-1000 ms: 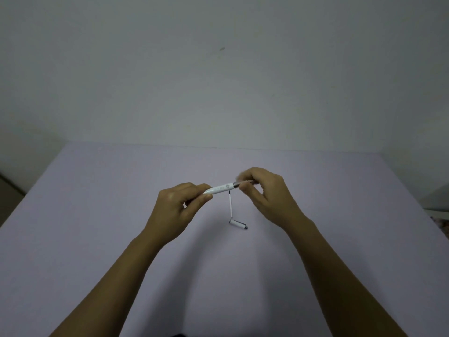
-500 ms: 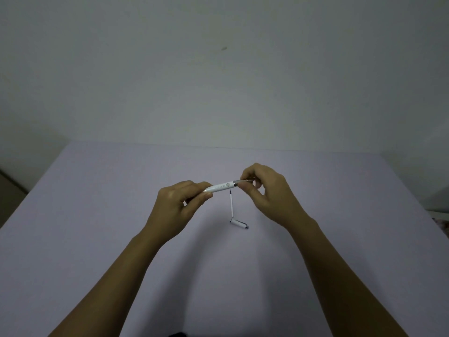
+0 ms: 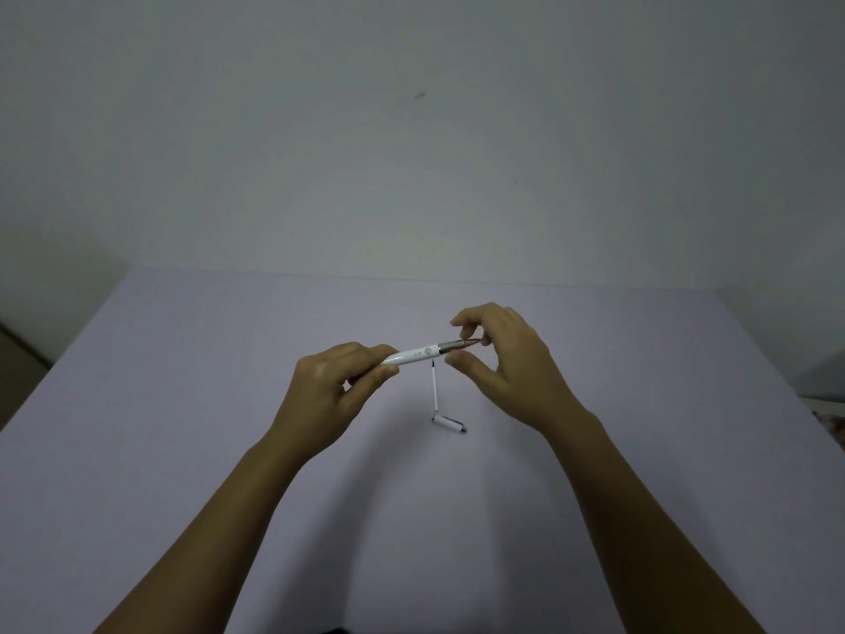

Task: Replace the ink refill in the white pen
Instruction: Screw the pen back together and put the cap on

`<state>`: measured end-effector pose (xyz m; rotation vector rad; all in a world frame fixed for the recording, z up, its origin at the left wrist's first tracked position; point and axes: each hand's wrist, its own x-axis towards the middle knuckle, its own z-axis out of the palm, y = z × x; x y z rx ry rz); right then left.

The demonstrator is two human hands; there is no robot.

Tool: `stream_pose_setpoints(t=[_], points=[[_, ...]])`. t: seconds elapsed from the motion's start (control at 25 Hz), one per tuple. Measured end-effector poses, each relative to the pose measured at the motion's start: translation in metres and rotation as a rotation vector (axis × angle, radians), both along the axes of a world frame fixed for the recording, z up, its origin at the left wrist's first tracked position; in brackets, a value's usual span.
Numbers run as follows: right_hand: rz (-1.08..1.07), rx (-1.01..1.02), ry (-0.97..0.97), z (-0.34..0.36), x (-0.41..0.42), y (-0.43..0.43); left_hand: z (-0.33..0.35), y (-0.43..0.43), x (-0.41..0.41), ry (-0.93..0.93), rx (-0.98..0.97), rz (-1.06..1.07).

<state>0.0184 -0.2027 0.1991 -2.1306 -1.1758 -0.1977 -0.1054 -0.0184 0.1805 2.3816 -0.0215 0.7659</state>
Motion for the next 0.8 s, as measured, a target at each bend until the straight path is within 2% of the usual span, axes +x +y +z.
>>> stream_pose_setpoints(t=[0.16,0.32,0.48,0.56,0.68,0.8], points=[[-0.047,-0.037,-0.148,-0.0017,-0.0023,0.0015,0.0001,0.0007,0.0004,0.004,0.010,-0.008],[-0.019,-0.004,-0.131,0.0022,-0.0010,-0.0020,0.0016,-0.0008,0.0005,-0.014,0.003,-0.012],[-0.052,-0.020,-0.262,0.0015,-0.0012,0.0003,0.0030,-0.0018,0.0009,-0.025,-0.008,-0.021],[-0.079,-0.022,-0.256,0.0020,-0.0013,0.0002,0.0028,-0.0032,0.0013,-0.030,-0.018,-0.021],[-0.008,-0.027,-0.194,0.0032,0.0005,-0.0029,0.0020,-0.0022,0.0030,-0.029,-0.001,-0.009],[-0.034,-0.043,-0.336,0.0047,-0.0009,-0.0006,0.0012,-0.0015,0.0037,-0.027,0.000,-0.006]])
